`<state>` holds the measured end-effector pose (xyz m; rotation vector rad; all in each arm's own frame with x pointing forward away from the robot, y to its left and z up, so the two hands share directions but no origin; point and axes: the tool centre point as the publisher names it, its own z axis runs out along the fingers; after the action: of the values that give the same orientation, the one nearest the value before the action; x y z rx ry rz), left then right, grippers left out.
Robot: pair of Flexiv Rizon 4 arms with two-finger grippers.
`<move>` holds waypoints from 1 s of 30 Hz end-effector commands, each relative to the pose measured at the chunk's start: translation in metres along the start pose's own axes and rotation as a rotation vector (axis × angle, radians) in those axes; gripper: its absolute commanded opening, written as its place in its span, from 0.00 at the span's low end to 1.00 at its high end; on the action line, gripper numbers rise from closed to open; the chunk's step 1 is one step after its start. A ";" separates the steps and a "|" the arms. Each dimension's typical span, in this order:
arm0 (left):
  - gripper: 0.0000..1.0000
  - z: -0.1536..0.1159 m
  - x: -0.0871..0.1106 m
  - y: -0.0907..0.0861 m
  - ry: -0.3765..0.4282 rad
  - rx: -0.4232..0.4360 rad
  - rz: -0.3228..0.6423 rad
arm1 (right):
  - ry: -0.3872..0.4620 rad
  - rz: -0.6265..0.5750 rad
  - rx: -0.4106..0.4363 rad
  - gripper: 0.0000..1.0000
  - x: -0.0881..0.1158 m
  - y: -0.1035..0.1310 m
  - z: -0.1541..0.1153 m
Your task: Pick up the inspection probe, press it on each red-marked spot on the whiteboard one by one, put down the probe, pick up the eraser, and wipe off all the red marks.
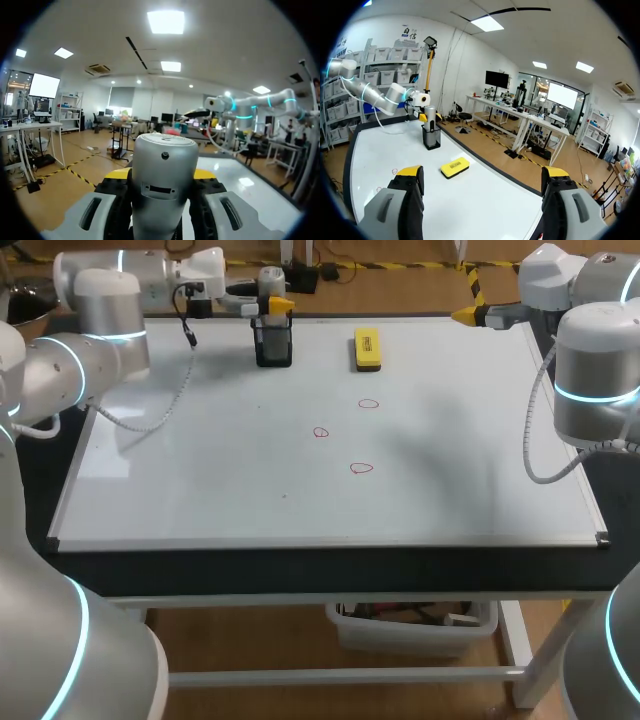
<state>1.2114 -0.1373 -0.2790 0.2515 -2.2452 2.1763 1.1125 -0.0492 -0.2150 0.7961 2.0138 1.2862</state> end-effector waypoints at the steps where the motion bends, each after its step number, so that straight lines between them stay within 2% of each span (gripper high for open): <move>1: 0.00 -0.002 -0.003 -0.002 0.052 0.002 0.005 | 0.000 0.000 -0.001 1.00 0.000 0.000 0.000; 15: 0.00 -0.005 0.001 -0.037 0.053 -0.021 0.075 | 0.000 0.000 -0.001 1.00 0.000 0.000 0.000; 20: 0.00 -0.008 0.006 -0.057 0.039 -0.047 0.088 | 0.000 0.000 -0.001 1.00 0.000 0.000 0.000; 28: 0.00 -0.016 0.017 -0.090 0.002 -0.020 0.127 | 0.000 0.000 -0.001 1.00 0.000 0.000 0.000; 30: 0.00 -0.017 0.019 -0.099 -0.005 -0.012 0.102 | 0.000 0.000 -0.001 1.00 0.000 0.000 0.000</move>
<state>1.2191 -0.1262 -0.1940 0.0624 -2.2712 2.2230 1.1125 -0.0492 -0.2149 0.7961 2.0138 1.2862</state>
